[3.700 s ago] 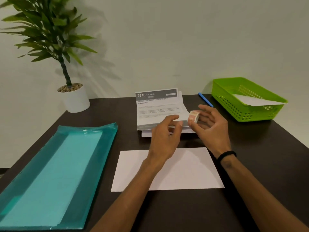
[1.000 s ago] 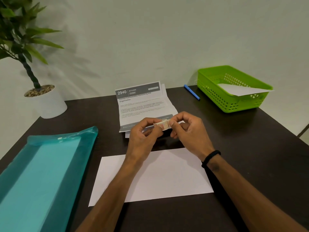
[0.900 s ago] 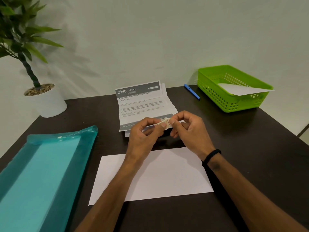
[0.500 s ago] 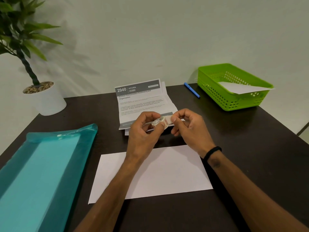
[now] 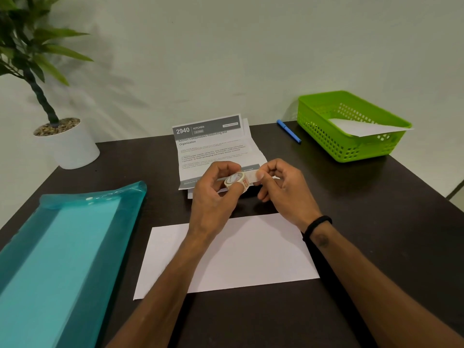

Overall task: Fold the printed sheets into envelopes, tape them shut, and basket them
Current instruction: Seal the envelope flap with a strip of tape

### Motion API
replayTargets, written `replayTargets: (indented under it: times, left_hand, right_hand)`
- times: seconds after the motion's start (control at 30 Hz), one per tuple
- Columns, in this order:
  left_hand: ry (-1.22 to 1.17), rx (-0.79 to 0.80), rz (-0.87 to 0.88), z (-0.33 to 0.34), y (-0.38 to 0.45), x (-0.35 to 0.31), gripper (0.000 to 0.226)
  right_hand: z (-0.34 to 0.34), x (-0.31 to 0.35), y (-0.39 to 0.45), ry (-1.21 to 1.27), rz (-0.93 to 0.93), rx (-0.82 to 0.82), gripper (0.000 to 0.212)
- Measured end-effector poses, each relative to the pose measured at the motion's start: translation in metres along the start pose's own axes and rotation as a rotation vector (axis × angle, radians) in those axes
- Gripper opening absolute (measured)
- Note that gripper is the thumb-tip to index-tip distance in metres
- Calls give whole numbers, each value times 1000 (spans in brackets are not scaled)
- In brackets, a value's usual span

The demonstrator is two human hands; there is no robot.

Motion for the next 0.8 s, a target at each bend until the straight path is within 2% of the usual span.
replayTargets:
  times: [0.33,0.43,0.53,0.67,0.8]
  left_hand:
    - [53,-87,-4,-13,2,1,29]
    - [92,-215,39,-33,5,-4,26]
    - [162,-409,62,-63,7,-6,34]
    - [230,-582,-49,-98,9,14,42]
    - [542,-577,-179,-115,11,34,47]
  right_hand:
    - [-6,-4,3,-9,18,-55,8]
    - [-7,-4,2,33,22,-67,8]
    - [-10,-5,2,59,33,-92,7]
    - [-10,-7,2,74,34,-96,8]
    - [-9,-6,-1,94,52,-105,8]
Point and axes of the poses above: each hand's wrist, its own y-axis towards the middle knuckle, its own z-axis out of the palm, x = y × z, the point moved 8 cm from there along y, towards the middle knuckle, and after that the axes turned 10 degrees about y, right-handed, at the moved point
